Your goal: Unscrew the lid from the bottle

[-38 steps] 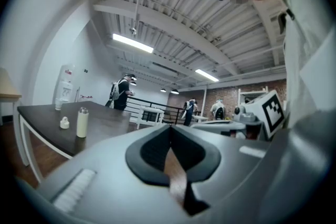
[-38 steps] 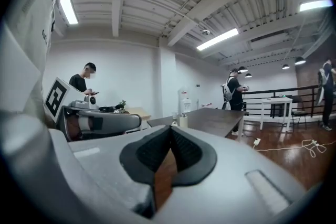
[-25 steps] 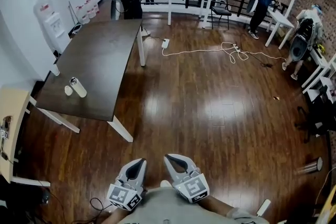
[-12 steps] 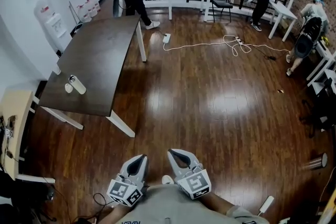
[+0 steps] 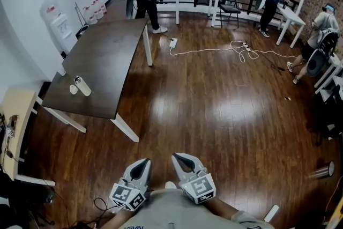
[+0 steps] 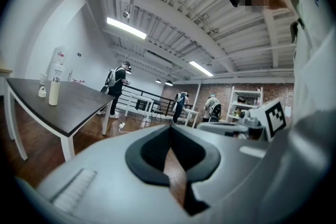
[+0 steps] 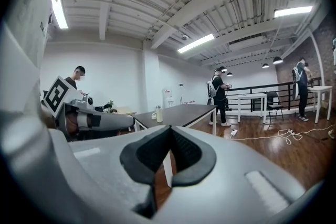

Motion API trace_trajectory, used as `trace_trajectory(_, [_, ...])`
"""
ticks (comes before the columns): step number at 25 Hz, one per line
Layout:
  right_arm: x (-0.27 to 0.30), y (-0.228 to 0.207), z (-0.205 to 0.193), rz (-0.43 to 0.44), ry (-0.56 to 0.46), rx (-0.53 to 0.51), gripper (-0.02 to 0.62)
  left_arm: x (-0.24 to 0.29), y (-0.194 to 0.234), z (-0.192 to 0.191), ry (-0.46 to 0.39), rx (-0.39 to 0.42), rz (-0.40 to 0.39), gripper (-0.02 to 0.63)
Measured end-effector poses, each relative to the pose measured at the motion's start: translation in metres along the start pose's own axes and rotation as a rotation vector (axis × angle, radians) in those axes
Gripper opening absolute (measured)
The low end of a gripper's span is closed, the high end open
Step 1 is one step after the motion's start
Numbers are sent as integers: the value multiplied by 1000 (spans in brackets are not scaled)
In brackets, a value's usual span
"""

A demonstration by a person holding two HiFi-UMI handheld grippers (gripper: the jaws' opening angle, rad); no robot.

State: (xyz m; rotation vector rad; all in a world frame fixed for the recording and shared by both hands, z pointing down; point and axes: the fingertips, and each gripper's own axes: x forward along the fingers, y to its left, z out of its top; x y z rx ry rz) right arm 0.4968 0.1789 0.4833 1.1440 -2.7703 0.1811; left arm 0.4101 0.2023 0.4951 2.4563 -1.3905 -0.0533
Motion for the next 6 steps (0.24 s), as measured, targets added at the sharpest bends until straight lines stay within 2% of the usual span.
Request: trace_trajectory(6, [4,12,2,19,2,-4,-2,-10,4,1,-7,2,9,3])
